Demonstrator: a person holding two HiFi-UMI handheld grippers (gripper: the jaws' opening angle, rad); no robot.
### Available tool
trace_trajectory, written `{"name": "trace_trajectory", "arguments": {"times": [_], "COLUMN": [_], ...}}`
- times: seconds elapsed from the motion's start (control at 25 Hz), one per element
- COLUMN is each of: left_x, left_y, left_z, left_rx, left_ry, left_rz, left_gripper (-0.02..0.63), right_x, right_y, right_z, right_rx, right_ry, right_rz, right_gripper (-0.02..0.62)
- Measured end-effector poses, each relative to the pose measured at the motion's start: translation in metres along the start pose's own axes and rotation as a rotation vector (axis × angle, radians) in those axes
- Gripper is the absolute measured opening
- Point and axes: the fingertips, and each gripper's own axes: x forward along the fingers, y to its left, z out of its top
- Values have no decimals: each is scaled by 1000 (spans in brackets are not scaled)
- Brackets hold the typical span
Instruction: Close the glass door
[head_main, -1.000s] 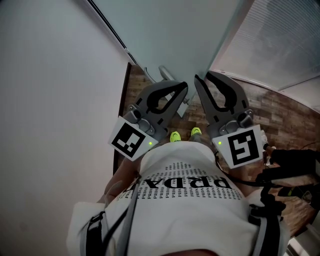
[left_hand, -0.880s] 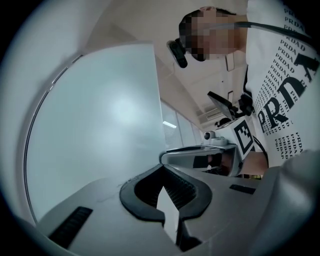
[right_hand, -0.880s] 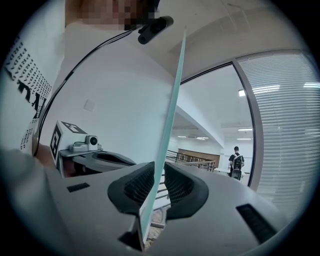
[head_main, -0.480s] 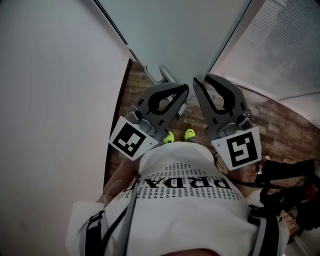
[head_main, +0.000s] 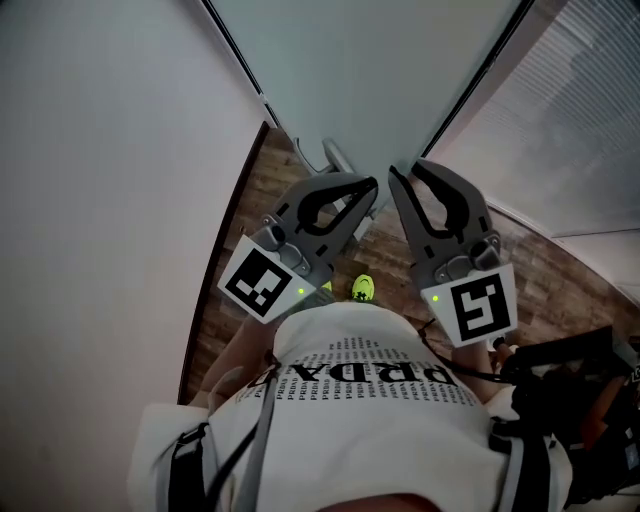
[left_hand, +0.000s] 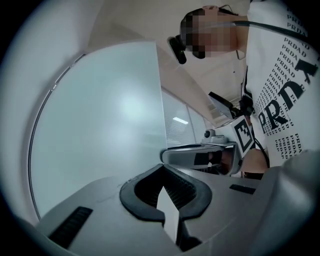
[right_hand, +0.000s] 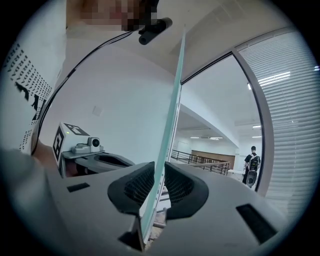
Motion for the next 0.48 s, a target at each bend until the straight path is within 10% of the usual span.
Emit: {"name": "trace_trajectory", "arguments": {"times": [0.48], "left_x": [-10], "left_y": [0], "left_z": [-3], "left_rx": [7], "left_ry": [-60], "left_rz": [27], "left_gripper": [0], "right_x": [0], "right_y": [2], "right_z": [-1], "right_rx": [-82], "right_ry": [16], "right_rz": [2], "right_gripper": [55]}}
